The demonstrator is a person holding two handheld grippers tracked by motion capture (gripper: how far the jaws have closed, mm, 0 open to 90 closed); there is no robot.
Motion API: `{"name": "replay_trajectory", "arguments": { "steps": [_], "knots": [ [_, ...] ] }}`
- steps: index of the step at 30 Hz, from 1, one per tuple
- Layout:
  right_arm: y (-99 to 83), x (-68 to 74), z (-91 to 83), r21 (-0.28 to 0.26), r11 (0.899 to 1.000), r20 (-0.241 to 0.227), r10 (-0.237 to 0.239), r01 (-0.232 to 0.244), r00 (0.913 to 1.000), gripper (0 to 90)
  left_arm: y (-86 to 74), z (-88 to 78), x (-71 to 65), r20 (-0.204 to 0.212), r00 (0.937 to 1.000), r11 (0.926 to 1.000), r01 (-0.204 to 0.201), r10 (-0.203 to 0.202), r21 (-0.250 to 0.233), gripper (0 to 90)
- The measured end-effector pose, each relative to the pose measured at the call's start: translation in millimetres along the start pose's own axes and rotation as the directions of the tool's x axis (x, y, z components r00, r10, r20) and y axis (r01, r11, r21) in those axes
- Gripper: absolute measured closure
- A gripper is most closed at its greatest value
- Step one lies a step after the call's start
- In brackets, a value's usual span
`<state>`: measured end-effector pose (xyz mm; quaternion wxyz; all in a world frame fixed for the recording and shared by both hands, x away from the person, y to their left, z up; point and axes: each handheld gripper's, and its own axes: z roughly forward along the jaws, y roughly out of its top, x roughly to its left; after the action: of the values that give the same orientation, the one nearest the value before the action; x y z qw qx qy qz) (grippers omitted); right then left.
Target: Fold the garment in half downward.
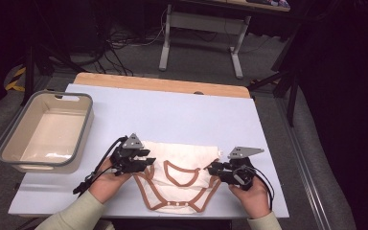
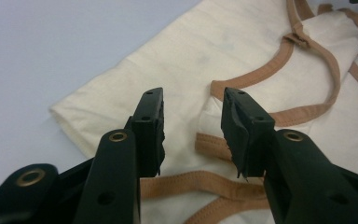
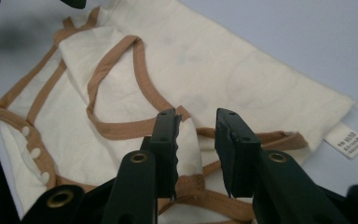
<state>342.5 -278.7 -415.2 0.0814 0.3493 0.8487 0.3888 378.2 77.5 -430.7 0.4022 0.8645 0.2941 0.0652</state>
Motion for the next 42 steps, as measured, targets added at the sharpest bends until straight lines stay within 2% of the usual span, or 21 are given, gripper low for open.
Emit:
{"name": "replay_trajectory", "arguments": {
  "steps": [6, 9, 13, 15, 17, 19, 20, 22, 24, 27, 31, 32, 33, 34, 35, 36, 37, 38, 39, 41, 42],
  "knots": [
    [2.1, -2.1, 19.2, 0.088, 0.996, -0.001, -0.028, 0.028, 0.9996, 66.0, 3.2, 19.8, 3.3, 0.035, 0.9993, 0.9971, -0.015, 0.012, 0.074, 60.4],
    [-1.1, -1.5, 23.8, 0.12, 0.992, -0.017, -0.032, 0.034, 0.9993, 67.2, 2.0, 26.6, 1.3, 0.038, 0.9986, 0.9903, -0.043, 0.038, 0.132, 67.0],
    [-3.4, 0.6, 27.9, 0.151, 0.988, -0.026, -0.041, 0.044, 0.9988, 74.9, 2.0, 30.3, -1.6, 0.045, 0.9975, 0.9857, -0.061, 0.055, 0.157, 77.2],
    [-3.5, 1.3, 27.9, 0.155, 0.987, -0.025, -0.047, 0.051, 0.9986, 81.8, 2.6, 30.7, -3.6, 0.054, 0.9968, 0.9841, -0.067, 0.059, 0.164, 83.4],
    [-3.3, 2.0, 25.7, 0.151, 0.987, -0.031, -0.049, 0.053, 0.9983, 89.2, 3.2, 29.4, -5.6, 0.059, 0.9959, 0.9829, -0.077, 0.068, 0.167, 88.0],
    [-2.5, 2.7, 21.7, 0.132, 0.99, -0.044, -0.052, 0.057, 0.9977, 89.5, 4.2, 26.3, -6.1, 0.055, 0.9964, 0.9835, -0.073, 0.065, 0.166, 88.9],
    [-1.9, 3.2, 20.2, 0.126, 0.99, -0.049, -0.053, 0.058, 0.9974, 89.6, 4.8, 23.1, -6.0, 0.051, 0.9967, 0.9862, -0.07, 0.063, 0.15, 89.0],
    [-0.3, 5.4, 15.2, 0.1, 0.993, -0.066, -0.062, 0.068, 0.9959, 89.7, 5.6, 15.1, -7.5, 0.069, 0.996, 0.9895, -0.066, 0.058, 0.129, 89.1],
    [1.2, 8.5, 9.6, 0.078, 0.994, -0.085, -0.071, 0.077, 0.9939, 89.8, 6.6, 6.4, -10.5, 0.083, 0.9939, 0.9922, -0.081, 0.073, 0.095, 89.0],
    [2.9, 14.0, 0.8, 0.05, 0.994, -0.116, -0.087, 0.093, 0.9895, 89.9, 6.3, -5.2, -18.9, 0.102, 0.989, 0.9909, -0.115, 0.108, 0.069, 88.9],
    [3.5, 23.6, -11.2, 0.019, 0.991, -0.157, -0.126, 0.131, 0.9794, 90.0, 1.6, -18.8, -30.1, 0.157, 0.9718, 0.9816, -0.185, 0.176, 0.047, 88.4],
    [3.0, 26.6, -14.6, 0.011, 0.989, -0.168, -0.143, 0.147, 0.9753, 90.0, -0.7, -21.7, -33.5, 0.199, 0.9613, 0.9774, -0.204, 0.19, 0.054, 88.0],
    [2.3, 29.5, -18.4, 0.01, 0.988, -0.182, -0.153, 0.157, 0.9713, 89.9, -2.4, -23.6, -35.7, 0.218, 0.9544, 0.9735, -0.221, 0.203, 0.059, 87.0],
    [1.6, 30.8, -20.5, 0.013, 0.987, -0.2, -0.157, 0.163, 0.9672, 89.7, -5.0, -26.5, -37.7, 0.244, 0.9427, 0.9676, -0.247, 0.228, 0.052, 84.4],
    [0.2, 32.3, -22.7, 0.022, 0.985, -0.236, -0.161, 0.171, 0.9584, 89.5, -7.1, -29.5, -39.8, 0.27, 0.9334, 0.9642, -0.26, 0.237, 0.053, 80.8],
    [-1.5, 34.0, -25.1, 0.025, 0.982, -0.252, -0.176, 0.188, 0.9517, 89.3, -9.0, -31.6, -41.0, 0.303, 0.9228, 0.9607, -0.27, 0.238, 0.066, 75.7],
    [-3.2, 34.6, -27.8, 0.028, 0.98, -0.265, -0.183, 0.197, 0.9467, 88.7, -10.5, -33.3, -41.6, 0.313, 0.919, 0.9585, -0.275, 0.24, 0.074, 68.9],
    [-4.5, 34.0, -30.3, 0.03, 0.98, -0.282, -0.181, 0.197, 0.9423, 85.9, -11.2, -36.0, -40.6, 0.296, 0.9245, 0.9603, -0.271, 0.24, 0.067, 64.1],
    [-5.3, 32.4, -32.8, 0.017, 0.981, -0.277, -0.181, 0.193, 0.9438, 82.1, -11.2, -38.0, -37.8, 0.287, 0.9311, 0.9668, -0.25, 0.225, 0.052, 60.6],
    [-4.4, 26.4, -37.1, -0.015, 0.988, -0.259, -0.155, 0.156, 0.9533, 79.3, -9.8, -39.7, -30.5, 0.276, 0.9423, 0.978, -0.206, 0.19, 0.031, 58.6],
    [-3.7, 23.8, -38.5, -0.031, 0.99, -0.258, -0.144, 0.141, 0.9552, 76.6, -8.9, -40.2, -27.3, 0.255, 0.9508, 0.9817, -0.189, 0.176, 0.025, 56.9]
  ]
}}
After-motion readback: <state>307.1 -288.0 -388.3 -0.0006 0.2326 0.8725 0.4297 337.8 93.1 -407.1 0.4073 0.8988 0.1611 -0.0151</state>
